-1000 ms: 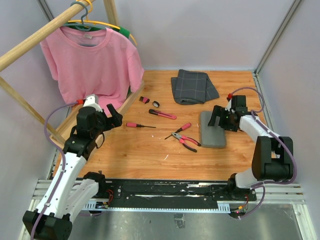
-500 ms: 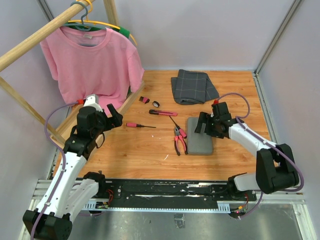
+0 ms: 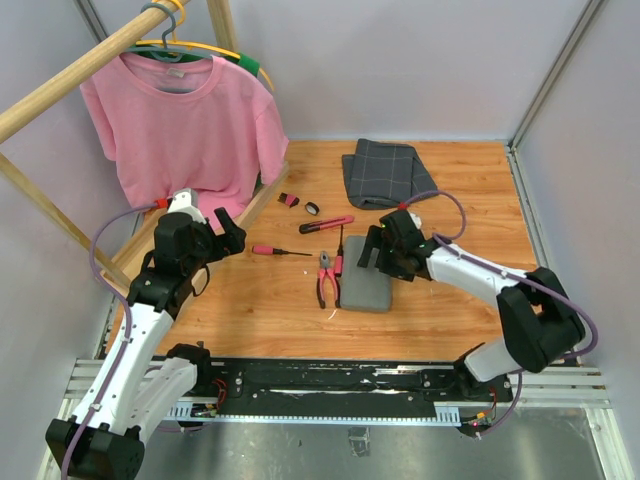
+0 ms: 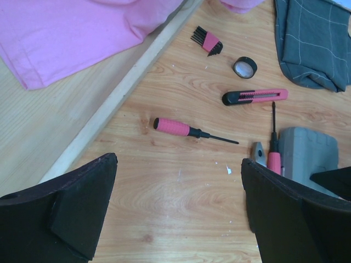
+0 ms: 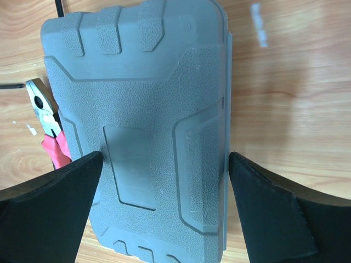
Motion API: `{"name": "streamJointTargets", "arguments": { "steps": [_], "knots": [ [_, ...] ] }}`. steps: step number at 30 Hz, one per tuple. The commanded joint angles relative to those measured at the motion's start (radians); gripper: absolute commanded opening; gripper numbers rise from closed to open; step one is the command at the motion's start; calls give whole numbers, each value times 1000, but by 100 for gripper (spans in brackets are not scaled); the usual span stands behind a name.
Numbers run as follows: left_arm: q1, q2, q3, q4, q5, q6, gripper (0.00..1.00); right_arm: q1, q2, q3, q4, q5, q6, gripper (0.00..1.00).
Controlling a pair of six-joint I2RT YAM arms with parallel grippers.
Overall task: Sort the tools into containers
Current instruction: Move the storage box to the center of the board.
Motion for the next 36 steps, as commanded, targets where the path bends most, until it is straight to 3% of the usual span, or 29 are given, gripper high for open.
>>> {"name": "streamJointTargets", "arguments": {
  "steps": [1, 8, 13, 29, 36],
  "knots": [
    [11, 3, 6, 10, 14, 5, 99, 100, 96, 74, -22, 55, 79, 98],
    [11, 1, 7, 11, 19, 8, 99, 213, 212, 199, -23, 82, 32, 97],
    [11, 6, 7, 11, 25, 9, 99, 217, 199, 172, -42, 126, 25, 96],
    [11, 6, 8, 13, 26, 9, 99, 84, 69, -1, -70, 110, -120, 79],
    [11, 6, 8, 13, 28, 5, 99, 5, 37, -29, -76, 75, -203, 77]
  ]
}}
